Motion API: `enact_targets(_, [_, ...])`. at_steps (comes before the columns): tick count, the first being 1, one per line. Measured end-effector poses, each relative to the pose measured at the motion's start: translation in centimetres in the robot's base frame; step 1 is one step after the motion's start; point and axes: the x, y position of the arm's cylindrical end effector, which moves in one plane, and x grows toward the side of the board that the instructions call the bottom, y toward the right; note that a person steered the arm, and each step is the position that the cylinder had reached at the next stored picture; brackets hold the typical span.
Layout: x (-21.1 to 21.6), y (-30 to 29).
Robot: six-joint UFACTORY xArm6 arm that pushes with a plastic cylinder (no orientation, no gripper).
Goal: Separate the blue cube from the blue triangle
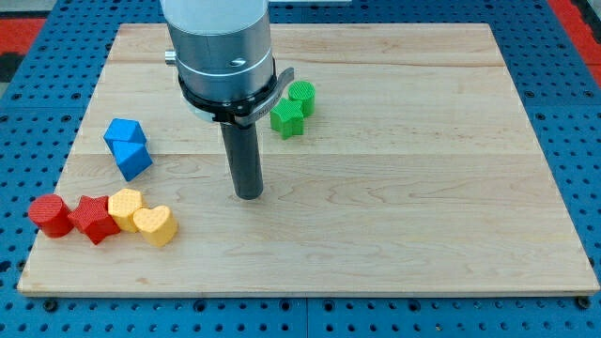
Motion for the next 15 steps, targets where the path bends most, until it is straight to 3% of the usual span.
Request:
enact_targets(5, [2.0, 0.7])
enact_targets(10, [0.8, 1.4])
enact_targets(15, [0.4, -8.1])
